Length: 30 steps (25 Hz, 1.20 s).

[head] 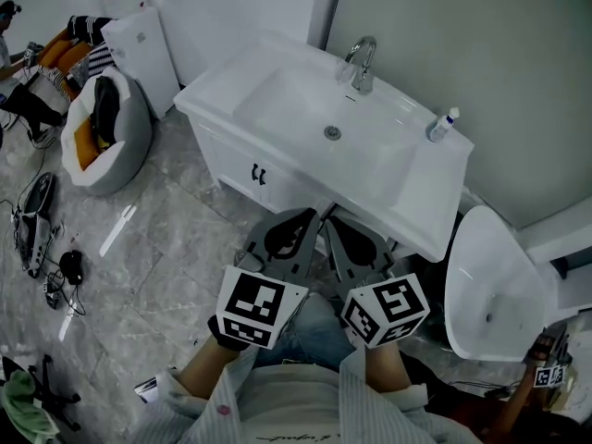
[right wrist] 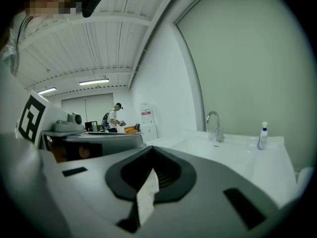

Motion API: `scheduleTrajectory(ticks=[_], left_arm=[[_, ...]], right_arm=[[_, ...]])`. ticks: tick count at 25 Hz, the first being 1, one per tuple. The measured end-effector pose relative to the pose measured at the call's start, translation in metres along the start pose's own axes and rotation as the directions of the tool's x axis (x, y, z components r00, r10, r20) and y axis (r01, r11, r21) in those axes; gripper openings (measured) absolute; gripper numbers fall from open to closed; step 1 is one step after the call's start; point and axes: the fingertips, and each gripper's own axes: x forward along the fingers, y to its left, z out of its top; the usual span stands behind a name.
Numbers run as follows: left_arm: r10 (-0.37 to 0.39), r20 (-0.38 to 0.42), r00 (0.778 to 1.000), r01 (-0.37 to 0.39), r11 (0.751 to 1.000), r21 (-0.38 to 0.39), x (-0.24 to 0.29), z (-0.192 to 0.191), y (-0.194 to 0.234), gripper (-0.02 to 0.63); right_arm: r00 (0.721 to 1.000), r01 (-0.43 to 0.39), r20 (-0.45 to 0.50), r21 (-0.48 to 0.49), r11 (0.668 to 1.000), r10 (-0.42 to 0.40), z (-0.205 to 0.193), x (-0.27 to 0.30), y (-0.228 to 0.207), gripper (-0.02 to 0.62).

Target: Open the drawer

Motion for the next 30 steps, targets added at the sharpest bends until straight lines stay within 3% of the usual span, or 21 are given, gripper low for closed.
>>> scheduleTrajectory(ticks=[30], left_arm=[[0.006,-0.008,1.0,-0.007,1.0,-0.015,0.004,-0.005,0.01,0.015]], right_arm=[[0.998,-0.041,-0.052,0.02,0.999,0.042,-0.011,0.018,0.002,0.008]])
